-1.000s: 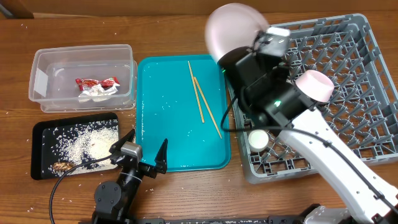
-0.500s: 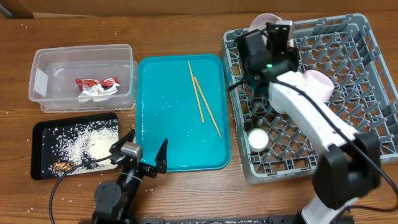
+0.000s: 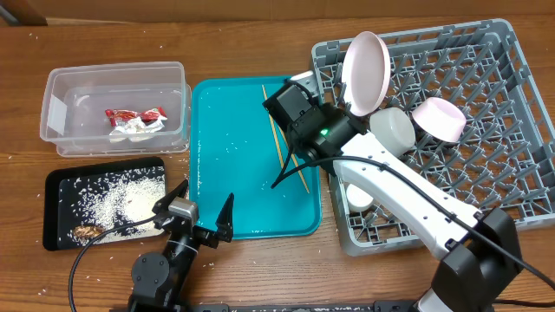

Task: Sort waste into correct bins and load items into the dishwasher
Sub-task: 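Grasp one chopstick on the teal tray with the right gripper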

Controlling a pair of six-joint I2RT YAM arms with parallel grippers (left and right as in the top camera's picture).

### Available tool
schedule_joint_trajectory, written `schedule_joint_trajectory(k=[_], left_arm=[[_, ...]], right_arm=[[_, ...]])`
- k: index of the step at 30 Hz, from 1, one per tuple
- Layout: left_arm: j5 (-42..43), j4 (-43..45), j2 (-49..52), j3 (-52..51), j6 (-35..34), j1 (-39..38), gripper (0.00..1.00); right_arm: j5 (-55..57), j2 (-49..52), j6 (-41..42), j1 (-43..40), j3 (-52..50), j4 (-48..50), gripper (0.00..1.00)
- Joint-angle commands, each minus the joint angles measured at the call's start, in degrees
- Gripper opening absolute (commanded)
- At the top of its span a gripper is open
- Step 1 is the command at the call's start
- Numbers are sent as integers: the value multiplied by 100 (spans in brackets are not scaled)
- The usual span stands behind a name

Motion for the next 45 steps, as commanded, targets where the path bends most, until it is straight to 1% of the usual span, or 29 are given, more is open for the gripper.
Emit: schedule_joint_trajectory(k=[1, 3, 5, 7, 10, 15, 16, 18, 19, 20, 24, 26, 27, 31, 35, 38, 40, 41, 42, 43, 45], left_arm=[[61, 20, -39, -35, -37, 13, 100], [61, 20, -39, -35, -37, 13, 100], [61, 20, -39, -35, -37, 13, 100], [61, 20, -39, -35, -37, 13, 100], [61, 20, -37, -35, -37, 13, 100], [61, 20, -39, -35, -37, 13, 100], [61, 20, -39, -35, -37, 13, 100], [61, 20, -39, -35, -37, 13, 100], [61, 20, -39, -35, -37, 13, 100], [61, 22, -39, -35, -37, 13, 100], [61, 20, -39, -35, -37, 13, 100], [61, 20, -39, -35, -37, 13, 100], [61, 20, -39, -35, -37, 13, 100], [61, 20, -39, -35, -37, 13, 100], [61, 20, -39, -35, -37, 13, 100], [61, 20, -39, -35, -37, 13, 100], [61, 20, -37, -35, -37, 13, 100], [61, 20, -39, -35, -37, 13, 100], [61, 20, -39, -35, -37, 13, 100], [61, 20, -39, -35, -37, 13, 100], [61, 20, -39, -35, -37, 13, 100]], right_arm=[[-2594, 474, 17, 4, -260, 278, 52], [-2249, 798, -2, 2, -308, 348, 52], [-1211, 1178, -2, -46, -308, 529, 52], [-686, 1464, -9, -105, -308, 811, 52], [-743, 1740, -9, -144, -308, 968, 41], [-741, 2061, -4, -144, -308, 970, 40], [-807, 2090, -4, -144, -308, 962, 34], [-1029, 2094, -7, -144, -306, 933, 18], [-1047, 2065, -2, -144, -275, 826, 4], [-1060, 2017, 2, -144, -184, 616, 4], [-1038, 1493, 0, -144, 437, -157, 4], [-905, 929, -2, -151, 841, -483, 4], [-575, 560, -2, -155, 988, -564, 4], [236, -46, -4, -291, 1021, -575, 4], [157, 0, -57, -831, 920, -796, 4], [-868, 378, -573, -1414, 544, -581, 4], [-1021, 595, -651, -1580, 476, -549, 4], [-1003, 643, -647, -1628, 479, -535, 18], [-1010, 640, -645, -1650, 485, -522, 33], [-1075, 610, -645, -1648, 549, -570, 40], [-1357, 516, -645, -1554, 734, -702, 45]])
